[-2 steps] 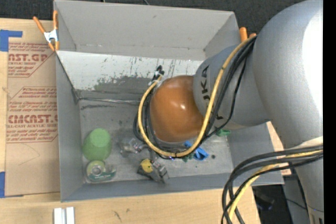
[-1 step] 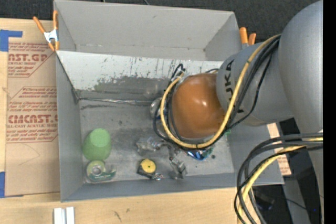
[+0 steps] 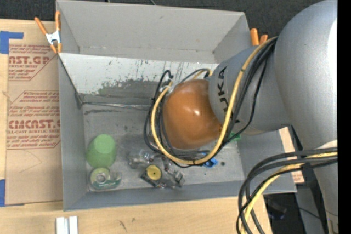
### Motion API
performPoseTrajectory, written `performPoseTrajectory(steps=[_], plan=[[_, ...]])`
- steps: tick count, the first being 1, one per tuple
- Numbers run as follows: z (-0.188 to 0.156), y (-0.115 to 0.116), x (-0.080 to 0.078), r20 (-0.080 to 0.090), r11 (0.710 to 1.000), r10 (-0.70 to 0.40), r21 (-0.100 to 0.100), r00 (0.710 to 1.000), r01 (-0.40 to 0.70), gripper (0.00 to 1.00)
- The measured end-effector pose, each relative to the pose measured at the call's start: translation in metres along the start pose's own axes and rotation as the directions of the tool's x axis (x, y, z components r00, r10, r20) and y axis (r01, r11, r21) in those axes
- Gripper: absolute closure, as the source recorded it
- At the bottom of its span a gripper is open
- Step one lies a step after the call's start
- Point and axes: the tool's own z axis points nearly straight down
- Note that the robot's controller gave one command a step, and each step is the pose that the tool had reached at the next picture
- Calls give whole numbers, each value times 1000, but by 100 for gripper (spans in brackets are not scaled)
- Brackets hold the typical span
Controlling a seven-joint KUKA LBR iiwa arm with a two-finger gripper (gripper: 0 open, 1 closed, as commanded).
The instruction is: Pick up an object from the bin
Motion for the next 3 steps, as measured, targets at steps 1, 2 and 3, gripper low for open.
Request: performPoseTrajectory(steps=[1, 2, 3], plan=[[0, 0, 1, -2, 1000, 4, -3, 1000, -4, 100], [-116, -40, -13, 1, 1000, 22, 2, 1000, -22, 100], [-196, -26, -11, 0, 977, -212, -2, 977, 212, 100]])
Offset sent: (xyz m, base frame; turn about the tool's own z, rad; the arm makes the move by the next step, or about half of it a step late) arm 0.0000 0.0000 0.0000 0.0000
